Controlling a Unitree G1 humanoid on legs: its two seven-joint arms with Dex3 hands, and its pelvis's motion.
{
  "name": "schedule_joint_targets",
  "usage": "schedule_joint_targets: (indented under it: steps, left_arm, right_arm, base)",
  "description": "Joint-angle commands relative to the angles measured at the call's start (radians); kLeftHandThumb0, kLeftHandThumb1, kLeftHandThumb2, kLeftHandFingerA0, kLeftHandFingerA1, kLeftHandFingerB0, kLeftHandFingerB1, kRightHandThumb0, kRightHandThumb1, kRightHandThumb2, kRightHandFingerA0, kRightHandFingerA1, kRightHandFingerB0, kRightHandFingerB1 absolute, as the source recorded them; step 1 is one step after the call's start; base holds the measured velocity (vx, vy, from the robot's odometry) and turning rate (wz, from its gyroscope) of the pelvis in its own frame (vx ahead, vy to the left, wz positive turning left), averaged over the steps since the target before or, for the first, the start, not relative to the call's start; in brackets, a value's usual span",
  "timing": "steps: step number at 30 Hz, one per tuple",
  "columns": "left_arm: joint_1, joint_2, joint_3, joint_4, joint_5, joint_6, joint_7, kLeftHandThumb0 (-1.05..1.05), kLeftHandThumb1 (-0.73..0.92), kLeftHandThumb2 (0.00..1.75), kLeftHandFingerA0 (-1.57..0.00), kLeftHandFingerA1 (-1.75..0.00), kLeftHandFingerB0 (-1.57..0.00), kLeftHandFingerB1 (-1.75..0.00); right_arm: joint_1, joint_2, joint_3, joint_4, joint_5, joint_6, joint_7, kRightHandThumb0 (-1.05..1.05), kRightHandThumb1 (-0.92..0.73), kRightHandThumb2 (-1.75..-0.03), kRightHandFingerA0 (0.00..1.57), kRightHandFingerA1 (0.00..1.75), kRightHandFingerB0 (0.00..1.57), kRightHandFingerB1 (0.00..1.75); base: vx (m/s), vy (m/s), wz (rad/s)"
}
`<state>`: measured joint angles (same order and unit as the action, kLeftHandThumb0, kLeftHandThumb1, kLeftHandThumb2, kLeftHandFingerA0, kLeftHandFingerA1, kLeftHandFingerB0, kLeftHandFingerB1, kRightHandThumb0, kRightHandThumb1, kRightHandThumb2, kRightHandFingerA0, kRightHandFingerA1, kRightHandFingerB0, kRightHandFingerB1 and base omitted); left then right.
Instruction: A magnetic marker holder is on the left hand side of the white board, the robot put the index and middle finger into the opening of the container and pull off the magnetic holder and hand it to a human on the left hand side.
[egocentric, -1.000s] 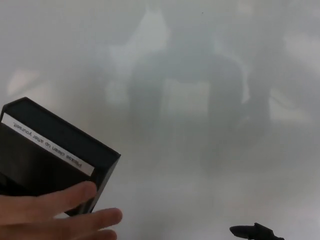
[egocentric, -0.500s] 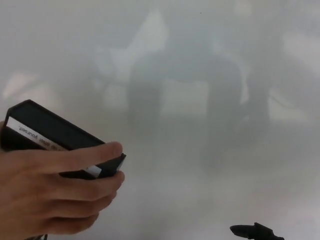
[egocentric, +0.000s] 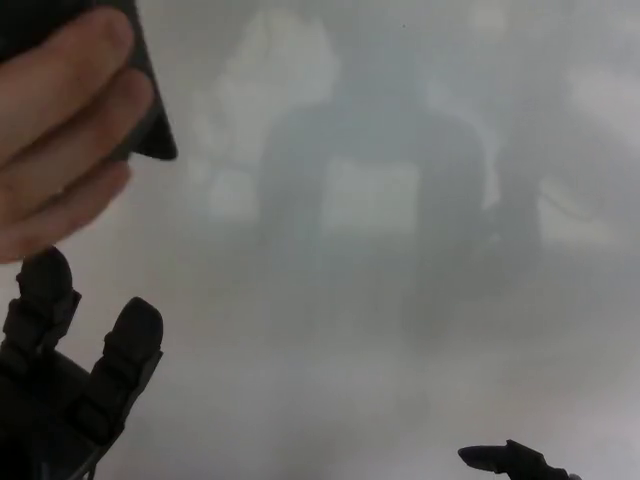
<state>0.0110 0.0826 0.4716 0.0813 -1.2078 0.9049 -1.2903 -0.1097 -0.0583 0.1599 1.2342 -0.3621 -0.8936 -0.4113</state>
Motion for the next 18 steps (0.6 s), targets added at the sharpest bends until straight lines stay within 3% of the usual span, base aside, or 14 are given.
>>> schedule_joint_targets:
  steps: [1,2,7,9,11,12,13,15,16,18]
  left_arm:
    - [0.015,0.012,-0.006,-0.02,-0.014,-0.034,0.011,-0.74,0.29,0.68,-0.25,-0.38,-0.26,-0.45]
    - [0.015,0.012,-0.009,-0.022,-0.011,-0.038,0.009,-0.75,0.29,0.68,-0.24,-0.38,-0.24,-0.45]
    - [0.01,0.042,-0.034,-0.005,0.027,-0.044,-0.007,-0.7,0.28,0.69,-0.22,-0.39,-0.27,-0.47]
    - [-0.01,0.12,-0.1,0.096,0.179,-0.131,-0.045,-0.59,0.33,0.7,-0.17,-0.43,-0.24,-0.44]
    - [-0.005,0.13,-0.114,0.115,0.214,-0.175,-0.035,-0.59,0.33,0.7,-0.17,-0.43,-0.24,-0.44]
    - [-0.005,0.149,-0.148,0.181,0.311,-0.292,-0.034,-0.55,0.4,0.68,-0.13,-0.4,-0.17,-0.4]
    - [0.003,0.151,-0.163,0.207,0.381,-0.379,0.005,-0.49,0.47,0.69,-0.21,-0.41,-0.24,-0.38]
    - [0.015,0.15,-0.18,0.232,0.459,-0.483,0.062,-0.49,0.47,0.69,-0.21,-0.41,-0.24,-0.38]
    - [0.033,0.141,-0.181,0.215,0.489,-0.51,0.113,-0.45,0.55,0.57,-0.29,-0.37,-0.33,-0.32]
    - [0.07,0.119,-0.189,0.186,0.583,-0.601,0.242,-0.54,0.57,0.57,-0.37,-0.37,-0.37,-0.32]
  right_arm:
    - [-0.001,-0.016,-0.003,0.001,0.005,0.012,0.001,-0.44,-0.65,-1.03,0.86,0.75,0.64,0.64]
    - [-0.002,-0.017,-0.001,0.0,0.0,0.016,-0.003,-0.47,-0.79,-0.64,0.9,0.6,0.71,0.46]
    - [-0.002,-0.02,0.003,-0.003,-0.004,0.012,-0.007,-0.45,-0.79,-0.64,0.9,0.59,0.71,0.46]
    - [-0.001,-0.02,0.009,-0.003,-0.011,0.012,-0.011,-0.46,-0.79,-0.64,0.9,0.59,0.71,0.46]
    - [-0.002,-0.019,0.01,-0.003,-0.01,0.013,-0.008,-0.46,-0.79,-0.64,0.9,0.59,0.71,0.46]
    - [-0.003,-0.02,0.011,-0.002,-0.009,0.013,-0.005,-0.47,-0.79,-0.64,0.9,0.59,0.71,0.46]
    - [-0.003,-0.019,0.007,-0.002,-0.001,0.014,0.006,-0.48,-0.79,-0.64,0.89,0.6,0.71,0.46]
    - [-0.003,-0.016,0.002,-0.001,0.011,0.016,0.022,-0.48,-0.79,-0.64,0.89,0.6,0.71,0.46]
    - [-0.002,-0.019,0.004,-0.001,0.007,0.014,0.019,-0.47,-0.8,-0.64,0.89,0.6,0.71,0.46]
    - [-0.001,-0.022,0.007,-0.001,0.004,0.011,0.019,-0.47,-0.79,-0.64,0.89,0.6,0.71,0.46]
  base:
    - [0.0,0.0,0.0]
    - [0.0,0.0,0.0]
    - [0.0,0.0,0.0]
    - [0.0,0.0,0.0]
    - [0.0,0.0,0.0]
    - [0.0,0.0,0.0]
    - [0.0,0.0,0.0]
    - [0.0,0.0,0.0]
    - [0.0,0.0,0.0]
    - [0.0,0.0,0.0]
